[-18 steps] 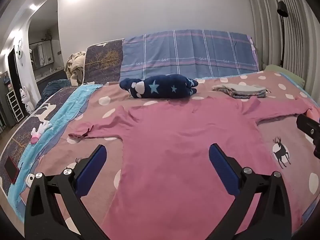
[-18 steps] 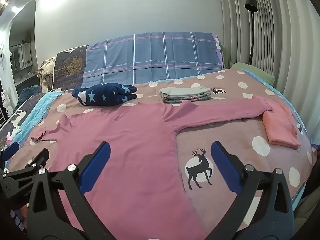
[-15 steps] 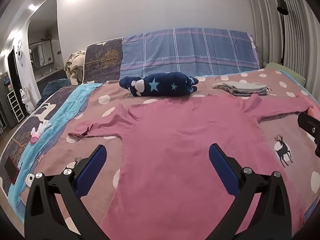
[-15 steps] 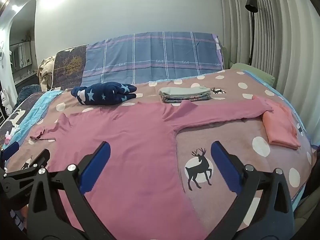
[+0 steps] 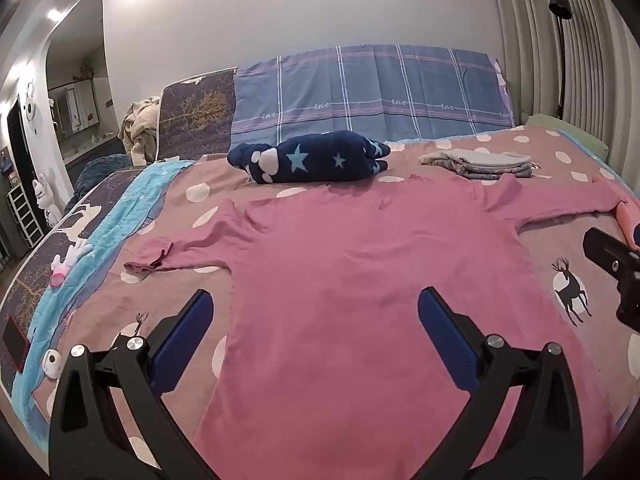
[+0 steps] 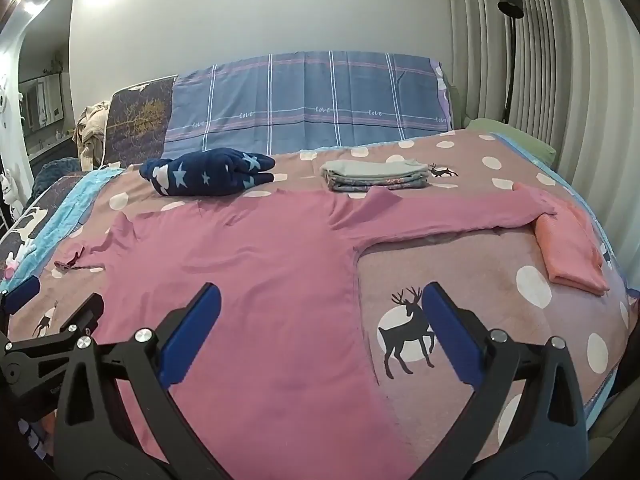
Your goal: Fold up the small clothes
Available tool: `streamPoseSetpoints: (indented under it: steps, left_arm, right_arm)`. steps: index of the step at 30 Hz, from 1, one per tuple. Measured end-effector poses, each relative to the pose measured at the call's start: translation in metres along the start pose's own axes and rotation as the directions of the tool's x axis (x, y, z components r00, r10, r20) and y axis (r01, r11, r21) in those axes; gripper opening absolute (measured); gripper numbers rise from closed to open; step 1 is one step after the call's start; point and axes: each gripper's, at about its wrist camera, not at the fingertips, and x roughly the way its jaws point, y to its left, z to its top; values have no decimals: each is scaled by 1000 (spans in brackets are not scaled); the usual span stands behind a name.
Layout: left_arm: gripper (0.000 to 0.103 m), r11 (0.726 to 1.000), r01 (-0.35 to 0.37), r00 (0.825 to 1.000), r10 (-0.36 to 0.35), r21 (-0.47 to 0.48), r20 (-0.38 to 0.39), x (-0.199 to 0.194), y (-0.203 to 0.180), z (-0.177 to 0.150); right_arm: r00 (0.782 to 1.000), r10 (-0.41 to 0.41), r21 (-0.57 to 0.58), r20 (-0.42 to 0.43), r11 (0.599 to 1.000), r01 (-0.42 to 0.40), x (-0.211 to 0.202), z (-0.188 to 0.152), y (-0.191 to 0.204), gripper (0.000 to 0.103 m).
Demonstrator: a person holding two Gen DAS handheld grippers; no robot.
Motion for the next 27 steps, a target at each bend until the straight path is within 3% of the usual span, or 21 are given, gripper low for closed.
streamPoseSetpoints:
  steps: [19, 27]
  left_arm:
    - [102, 995, 91, 994, -92, -35, -52, 13, 6, -4]
    - [102, 997, 80, 996, -81, -23, -38, 11, 3, -3]
  right_arm:
    - [1000, -5, -4, -9, 1000, 5, 7, 1, 8, 101]
    - [1000, 3, -7, -12, 1000, -3, 10, 1, 9, 101]
